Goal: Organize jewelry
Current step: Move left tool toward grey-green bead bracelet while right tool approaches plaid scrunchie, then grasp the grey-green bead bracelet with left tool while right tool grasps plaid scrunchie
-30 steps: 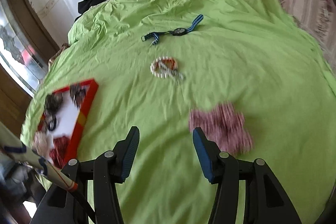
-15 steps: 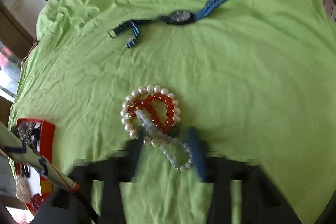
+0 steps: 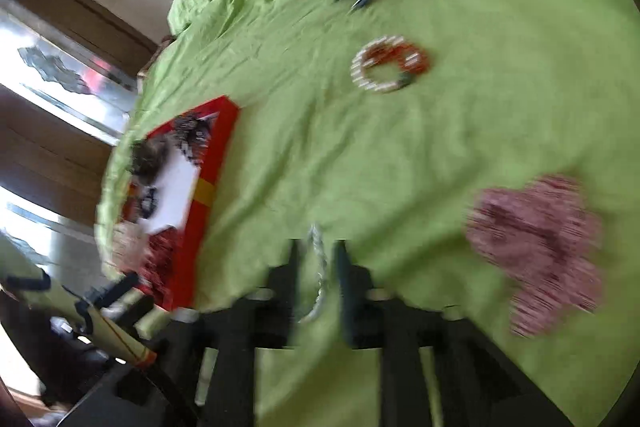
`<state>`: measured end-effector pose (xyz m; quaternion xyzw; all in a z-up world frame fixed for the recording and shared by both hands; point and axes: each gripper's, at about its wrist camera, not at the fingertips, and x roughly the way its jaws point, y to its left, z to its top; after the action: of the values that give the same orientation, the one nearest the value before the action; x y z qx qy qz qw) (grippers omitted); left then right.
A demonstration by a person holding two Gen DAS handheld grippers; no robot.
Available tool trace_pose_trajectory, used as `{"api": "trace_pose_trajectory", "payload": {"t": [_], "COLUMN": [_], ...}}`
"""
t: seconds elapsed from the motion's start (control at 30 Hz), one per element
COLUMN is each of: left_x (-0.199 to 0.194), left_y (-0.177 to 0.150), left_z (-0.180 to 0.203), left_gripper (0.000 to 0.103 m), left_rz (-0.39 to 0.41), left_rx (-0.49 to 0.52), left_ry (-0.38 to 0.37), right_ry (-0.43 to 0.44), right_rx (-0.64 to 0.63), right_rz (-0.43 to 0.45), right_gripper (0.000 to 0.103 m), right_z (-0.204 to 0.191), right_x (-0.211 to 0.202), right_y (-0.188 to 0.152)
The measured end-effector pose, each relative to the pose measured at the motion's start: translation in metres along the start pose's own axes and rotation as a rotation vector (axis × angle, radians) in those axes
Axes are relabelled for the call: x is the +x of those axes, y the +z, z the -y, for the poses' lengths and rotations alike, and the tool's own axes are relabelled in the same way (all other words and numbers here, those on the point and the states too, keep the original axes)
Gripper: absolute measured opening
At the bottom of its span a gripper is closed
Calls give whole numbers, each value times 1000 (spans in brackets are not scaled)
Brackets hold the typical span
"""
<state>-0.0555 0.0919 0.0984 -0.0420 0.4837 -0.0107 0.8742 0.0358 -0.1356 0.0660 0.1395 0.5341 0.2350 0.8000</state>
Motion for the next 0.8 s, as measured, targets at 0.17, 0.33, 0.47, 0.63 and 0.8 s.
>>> {"api": "trace_pose_trajectory", "payload": {"t": [0.17, 0.33, 0.47, 0.63, 0.8], "left_x": [12, 52, 84, 116, 120], "left_y": [7, 23, 33, 35, 32], "left_z": [22, 54, 78, 87, 92], "left_gripper": [51, 50, 43, 43, 26], "left_rz": [-53, -117, -155, -217, -200], "left_rx": [31, 61, 81, 71, 73], "left_ry": [-97, -200, -247, -253, -259], "right_ry": [-88, -212, -266, -321, -313], "right_rx": [37, 42, 11, -13, -8], "right_rz": [159, 209, 211, 223, 216], "right_gripper": [47, 52, 63, 66, 66], "right_z": [30, 59, 66, 72, 75], "right_x": [-56, -66, -57, -41, -23], "right_y": [-24, -31, -37, -26, -20]}}
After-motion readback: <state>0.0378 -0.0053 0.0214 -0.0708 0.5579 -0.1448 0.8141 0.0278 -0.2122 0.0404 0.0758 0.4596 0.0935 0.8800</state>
